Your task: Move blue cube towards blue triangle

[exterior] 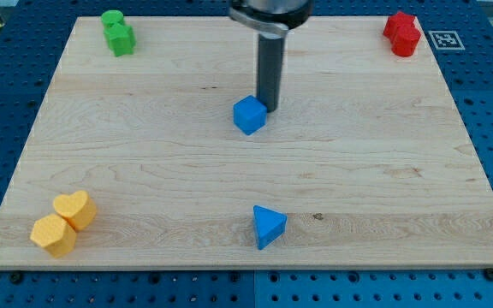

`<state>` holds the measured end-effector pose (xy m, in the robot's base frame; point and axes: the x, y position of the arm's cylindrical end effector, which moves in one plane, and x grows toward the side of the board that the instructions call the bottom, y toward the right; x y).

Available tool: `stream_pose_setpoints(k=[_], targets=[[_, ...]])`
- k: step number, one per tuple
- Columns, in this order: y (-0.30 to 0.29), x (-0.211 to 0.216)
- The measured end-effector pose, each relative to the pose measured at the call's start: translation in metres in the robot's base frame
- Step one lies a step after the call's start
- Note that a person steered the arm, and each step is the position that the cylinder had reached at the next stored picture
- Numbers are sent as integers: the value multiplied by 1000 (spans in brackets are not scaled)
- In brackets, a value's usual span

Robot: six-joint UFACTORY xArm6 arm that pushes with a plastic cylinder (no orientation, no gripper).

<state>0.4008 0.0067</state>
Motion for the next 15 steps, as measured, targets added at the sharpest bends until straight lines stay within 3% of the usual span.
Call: stream_pose_setpoints(k=[2, 3, 5, 6, 7, 9, 10, 12, 14, 15], targets=[[-87, 15], [-41, 37], [8, 14], [31, 60], [56, 72], [121, 46], [135, 86], [112, 94], [42, 65], [27, 90]])
